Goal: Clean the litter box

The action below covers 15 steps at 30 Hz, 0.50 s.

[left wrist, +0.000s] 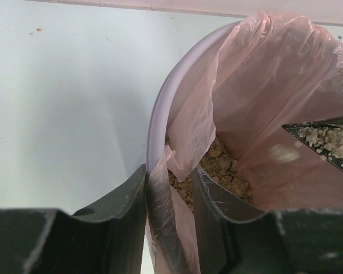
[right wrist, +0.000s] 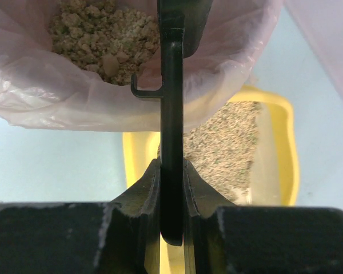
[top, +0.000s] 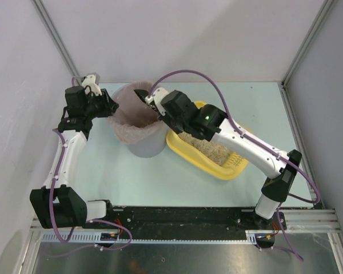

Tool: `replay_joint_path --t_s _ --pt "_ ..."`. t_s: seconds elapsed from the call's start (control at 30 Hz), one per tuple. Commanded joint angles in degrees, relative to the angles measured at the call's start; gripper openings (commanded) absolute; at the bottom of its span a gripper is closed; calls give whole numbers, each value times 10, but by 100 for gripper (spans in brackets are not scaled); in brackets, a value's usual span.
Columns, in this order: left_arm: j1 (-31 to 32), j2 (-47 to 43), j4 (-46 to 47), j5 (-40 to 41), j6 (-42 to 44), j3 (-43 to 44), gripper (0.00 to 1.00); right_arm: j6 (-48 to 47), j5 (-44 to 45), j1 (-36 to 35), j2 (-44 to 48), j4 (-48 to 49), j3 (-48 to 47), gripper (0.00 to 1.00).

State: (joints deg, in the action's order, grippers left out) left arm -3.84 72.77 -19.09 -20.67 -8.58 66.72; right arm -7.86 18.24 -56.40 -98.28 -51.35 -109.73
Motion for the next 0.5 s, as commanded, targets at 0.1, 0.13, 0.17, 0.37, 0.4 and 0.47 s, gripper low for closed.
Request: replay_joint_path --t_s 0.1,0.13,0.17,0.37,0.4,0.47 --pt "9 -6 11 -53 -6 27 39 -140 148 -73 3 75 17 0" --pt "10 -6 12 -53 -6 28 38 -163 159 -79 7 83 24 0" --pt "10 -7 11 -54 -6 27 39 -174 188 -85 10 103 41 0" --pt "10 -7 11 -54 -6 27 39 -250 284 -118 23 172 94 0" --pt "10 -6 11 -54 -6 28 39 -253 291 -119 24 178 105 0" --pt "10 -6 11 -54 -6 27 39 -258 304 -122 27 195 115 0"
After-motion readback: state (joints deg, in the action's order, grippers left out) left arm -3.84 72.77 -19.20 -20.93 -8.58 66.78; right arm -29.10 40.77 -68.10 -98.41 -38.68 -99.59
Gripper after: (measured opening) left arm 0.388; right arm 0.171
